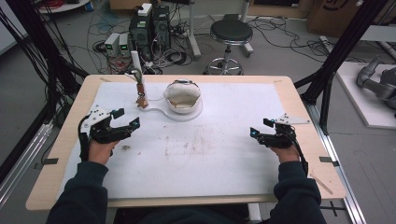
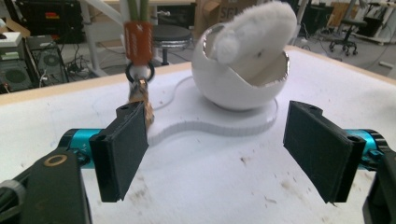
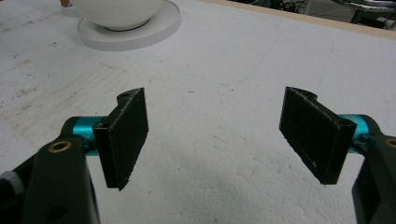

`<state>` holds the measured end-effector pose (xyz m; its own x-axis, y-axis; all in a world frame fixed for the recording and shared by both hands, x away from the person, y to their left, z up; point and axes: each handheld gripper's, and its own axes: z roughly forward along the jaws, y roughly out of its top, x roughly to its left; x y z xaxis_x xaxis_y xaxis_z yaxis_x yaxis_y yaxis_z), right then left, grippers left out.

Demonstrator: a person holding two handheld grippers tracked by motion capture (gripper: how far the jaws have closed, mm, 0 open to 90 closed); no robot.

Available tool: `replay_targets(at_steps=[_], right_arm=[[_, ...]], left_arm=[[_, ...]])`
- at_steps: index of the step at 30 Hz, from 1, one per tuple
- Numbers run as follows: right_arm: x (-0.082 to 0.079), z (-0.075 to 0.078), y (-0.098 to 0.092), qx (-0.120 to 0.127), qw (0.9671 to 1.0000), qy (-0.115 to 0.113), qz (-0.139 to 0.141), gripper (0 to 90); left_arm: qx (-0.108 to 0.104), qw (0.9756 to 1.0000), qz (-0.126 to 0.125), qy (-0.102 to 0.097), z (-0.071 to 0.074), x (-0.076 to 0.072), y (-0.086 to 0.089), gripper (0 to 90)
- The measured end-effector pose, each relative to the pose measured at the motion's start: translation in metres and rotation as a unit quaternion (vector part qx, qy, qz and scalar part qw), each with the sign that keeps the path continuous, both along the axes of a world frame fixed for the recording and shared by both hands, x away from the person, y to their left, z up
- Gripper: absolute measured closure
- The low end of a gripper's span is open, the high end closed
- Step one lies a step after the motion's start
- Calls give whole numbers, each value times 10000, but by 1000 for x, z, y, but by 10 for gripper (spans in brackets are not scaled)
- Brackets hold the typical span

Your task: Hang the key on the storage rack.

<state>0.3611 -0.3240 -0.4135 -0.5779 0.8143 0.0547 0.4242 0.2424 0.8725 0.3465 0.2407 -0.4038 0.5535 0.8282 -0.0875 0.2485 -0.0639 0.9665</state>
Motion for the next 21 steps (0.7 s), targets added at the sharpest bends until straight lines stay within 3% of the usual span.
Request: replay_targets(at_steps=[21], right_arm=[[-4, 1, 0, -60, 9999, -124, -18, 237]], left_arm=[[-126, 9999, 86, 7, -11, -5, 10, 218]])
